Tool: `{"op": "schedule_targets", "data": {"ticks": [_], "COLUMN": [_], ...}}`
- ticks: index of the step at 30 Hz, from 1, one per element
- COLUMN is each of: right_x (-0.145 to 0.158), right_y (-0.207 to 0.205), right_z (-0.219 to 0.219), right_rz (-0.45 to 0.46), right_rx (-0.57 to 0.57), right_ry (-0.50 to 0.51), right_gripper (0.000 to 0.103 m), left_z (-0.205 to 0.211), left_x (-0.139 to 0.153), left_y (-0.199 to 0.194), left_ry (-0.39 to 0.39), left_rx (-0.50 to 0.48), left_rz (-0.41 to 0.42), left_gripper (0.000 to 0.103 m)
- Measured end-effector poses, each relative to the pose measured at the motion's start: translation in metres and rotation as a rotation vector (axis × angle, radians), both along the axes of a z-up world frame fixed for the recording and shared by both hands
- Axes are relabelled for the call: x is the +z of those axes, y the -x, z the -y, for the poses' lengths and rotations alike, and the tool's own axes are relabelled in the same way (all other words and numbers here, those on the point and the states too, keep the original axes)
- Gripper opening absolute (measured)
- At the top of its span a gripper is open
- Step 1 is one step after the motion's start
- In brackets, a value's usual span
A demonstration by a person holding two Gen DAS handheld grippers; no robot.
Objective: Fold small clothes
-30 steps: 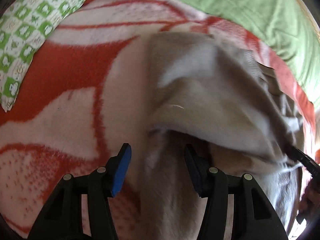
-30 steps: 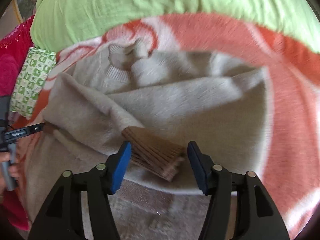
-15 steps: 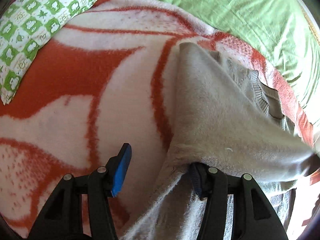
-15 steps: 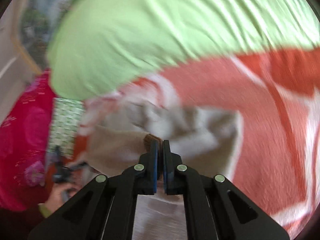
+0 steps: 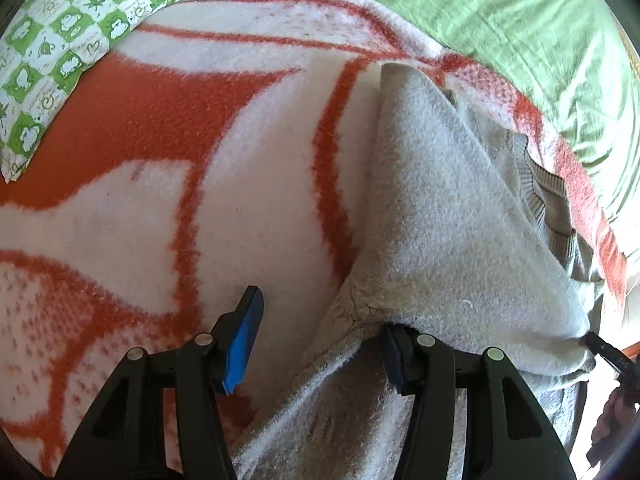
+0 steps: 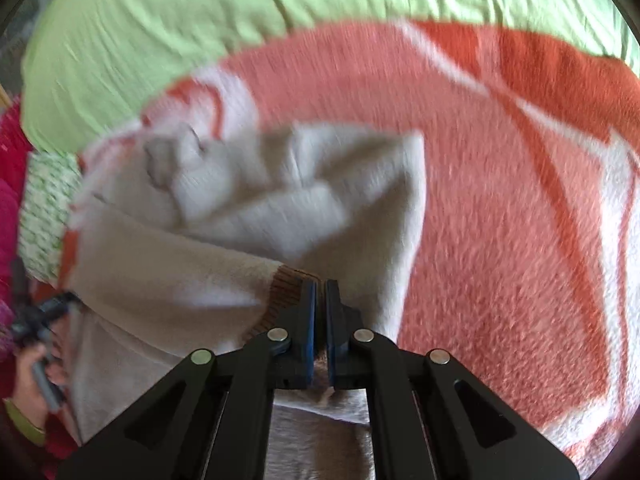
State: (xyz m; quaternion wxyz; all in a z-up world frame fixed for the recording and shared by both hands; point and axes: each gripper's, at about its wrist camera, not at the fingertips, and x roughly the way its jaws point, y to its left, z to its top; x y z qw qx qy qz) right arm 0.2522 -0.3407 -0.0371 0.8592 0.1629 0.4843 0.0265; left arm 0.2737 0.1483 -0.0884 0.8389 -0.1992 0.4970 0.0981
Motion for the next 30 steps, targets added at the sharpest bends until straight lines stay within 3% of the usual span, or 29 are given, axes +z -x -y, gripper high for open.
{"op": "schedule_targets", "data": {"ticks": [3, 6, 9, 11, 14, 17, 18, 24, 28, 29, 30], "right_x": [0.009, 0.035, 0.055, 0.049, 0.022, -0.005, -0.013, -0.019, 0.010, 0.017, 0.023], "right_y": [0.007, 0.024, 0.036, 0.029, 0.009, -0.003, -0.005, -0.003, 0.004, 0.001, -0.004], "right_z": [0.004, 0.008, -0.005, -0.023, -0.043, -0.046, -0.040, -0.006, -0.003, 0.003, 0.009], "right_rz": [0.018, 0.099, 0.206, 0.193, 0.123, 0.035, 0.014, 0.041, 0.142, 0.166, 0.184], "right_rx": [-0.068, -0.137, -0.064, 0.028, 0.062, 0.025, -0.008, -0.106, -0.100, -0.109, -0.115], "right_ry": [0.010, 0.038, -0.059, -0.146, -0.200, -0.184, -0.153, -0.161, -0.094, -0.079, -0.068], "right_gripper": [0.016, 0.021, 0.021, 0.021, 0.021, 0.021, 0.021, 0.017, 0.023, 0.032, 0.049], "left_z": [-0.001, 0.001, 0.016, 0.028, 0.048, 0.056, 0.053, 0.028, 0.024, 0.022, 0.021], "left_x": [0.005, 0.028, 0.061, 0.069, 0.056, 0.031, 0.020, 0.009, 0.022, 0.025, 0.029], "left_y": [0.007, 0.026, 0.034, 0.022, -0.016, -0.043, -0.050, -0.057, -0.045, -0.041, -0.038], "left_ry": [0.013, 0.092, 0.128, 0.161, 0.200, 0.157, 0.111, 0.123, 0.113, 0.107, 0.096], "left_rx": [-0.020, -0.074, -0.157, -0.207, -0.250, -0.245, -0.215, -0.133, -0.125, -0.118, -0.102], "left_rz": [-0.012, 0.028, 0.133, 0.160, 0.141, 0.056, 0.019, -0.003, 0.033, 0.044, 0.054], "left_gripper": [0.055, 0.053, 0.055, 0.056, 0.056, 0.054, 0.048, 0.037, 0.047, 0.050, 0.052]}}
